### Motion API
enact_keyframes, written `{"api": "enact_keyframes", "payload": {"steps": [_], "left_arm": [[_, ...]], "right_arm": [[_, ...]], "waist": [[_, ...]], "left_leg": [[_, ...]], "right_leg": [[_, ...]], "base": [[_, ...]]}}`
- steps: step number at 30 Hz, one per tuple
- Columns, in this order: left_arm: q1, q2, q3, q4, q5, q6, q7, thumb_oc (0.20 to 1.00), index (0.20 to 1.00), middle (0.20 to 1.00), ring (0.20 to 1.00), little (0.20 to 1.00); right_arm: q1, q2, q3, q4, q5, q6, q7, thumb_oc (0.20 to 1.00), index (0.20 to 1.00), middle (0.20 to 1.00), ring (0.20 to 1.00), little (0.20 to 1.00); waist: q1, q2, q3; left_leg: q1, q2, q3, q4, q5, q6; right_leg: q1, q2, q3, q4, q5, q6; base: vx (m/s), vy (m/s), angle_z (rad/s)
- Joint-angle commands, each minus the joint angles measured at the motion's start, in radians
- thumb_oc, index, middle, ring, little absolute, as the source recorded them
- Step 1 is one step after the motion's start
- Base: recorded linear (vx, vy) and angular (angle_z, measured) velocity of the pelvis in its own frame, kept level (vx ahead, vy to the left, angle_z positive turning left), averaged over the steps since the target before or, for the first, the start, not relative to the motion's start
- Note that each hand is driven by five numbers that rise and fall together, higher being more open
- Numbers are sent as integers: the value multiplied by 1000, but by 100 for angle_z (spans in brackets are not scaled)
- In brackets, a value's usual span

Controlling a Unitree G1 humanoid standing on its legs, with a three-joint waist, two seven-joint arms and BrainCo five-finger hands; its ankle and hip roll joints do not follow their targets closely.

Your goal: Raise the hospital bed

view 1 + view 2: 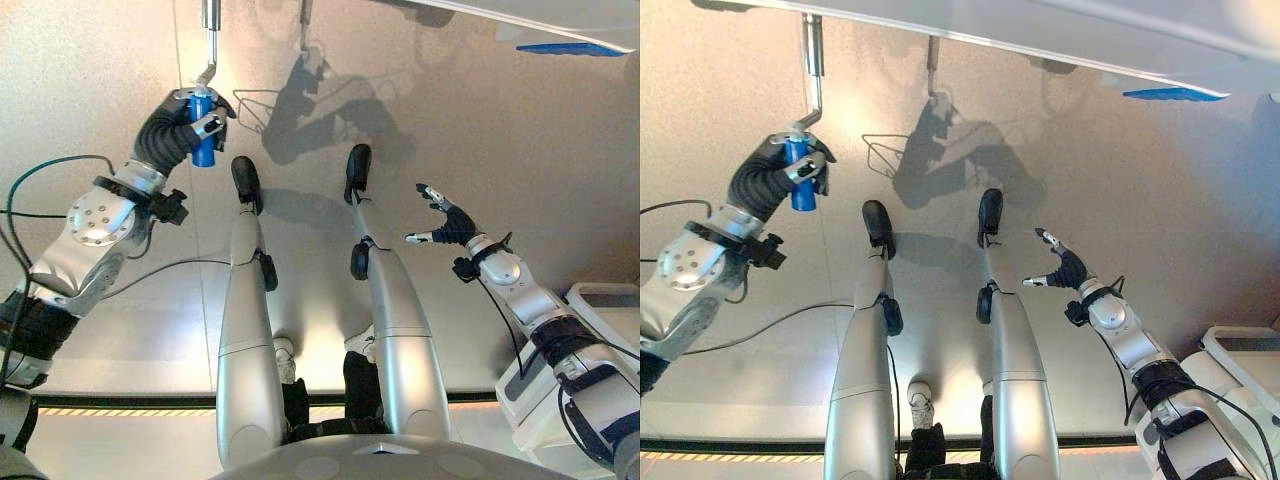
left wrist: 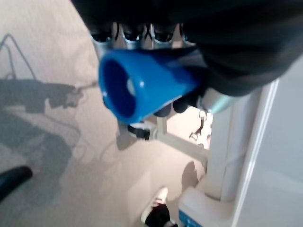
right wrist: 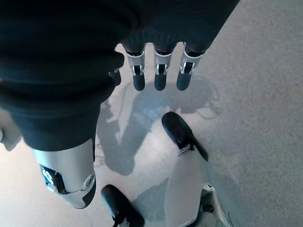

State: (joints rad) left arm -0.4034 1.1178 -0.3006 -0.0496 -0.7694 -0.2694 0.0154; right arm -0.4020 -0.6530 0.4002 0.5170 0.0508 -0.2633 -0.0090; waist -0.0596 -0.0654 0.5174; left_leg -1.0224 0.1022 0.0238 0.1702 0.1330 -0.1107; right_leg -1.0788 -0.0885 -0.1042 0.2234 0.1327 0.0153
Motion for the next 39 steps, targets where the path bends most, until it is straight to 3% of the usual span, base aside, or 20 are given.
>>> {"api": "enact_keyframes", "payload": {"steps": [1,16,39], "left_arm": [[144,-3,64,-98,-1,-46,-11,200,200,200,200,200],[158,-63,114,-30,48,-42,31,200,200,200,200,200],[-219,-187,-44,233,127,-11,117,200,200,200,200,200]], "right_arm": [[98,-50,-6,-40,4,-23,3,1000,1000,1000,1000,1000],[105,-41,-27,-62,-18,-20,-5,1000,1000,1000,1000,1000],[43,-30,-11,-55,-19,-1,-17,1000,1000,1000,1000,1000]], "waist": [[-10,34,-22],[-8,30,-17],[-41,8,2]], "left_leg": [[53,-50,20,75,-122,54],[59,-52,23,74,-126,58],[37,-44,29,92,-144,63]], "right_leg": [[54,1,19,2,-12,125],[60,-1,22,-3,-14,125],[24,10,37,13,-22,122]], "base": [[12,22,4],[0,0,0],[0,0,0]]}}
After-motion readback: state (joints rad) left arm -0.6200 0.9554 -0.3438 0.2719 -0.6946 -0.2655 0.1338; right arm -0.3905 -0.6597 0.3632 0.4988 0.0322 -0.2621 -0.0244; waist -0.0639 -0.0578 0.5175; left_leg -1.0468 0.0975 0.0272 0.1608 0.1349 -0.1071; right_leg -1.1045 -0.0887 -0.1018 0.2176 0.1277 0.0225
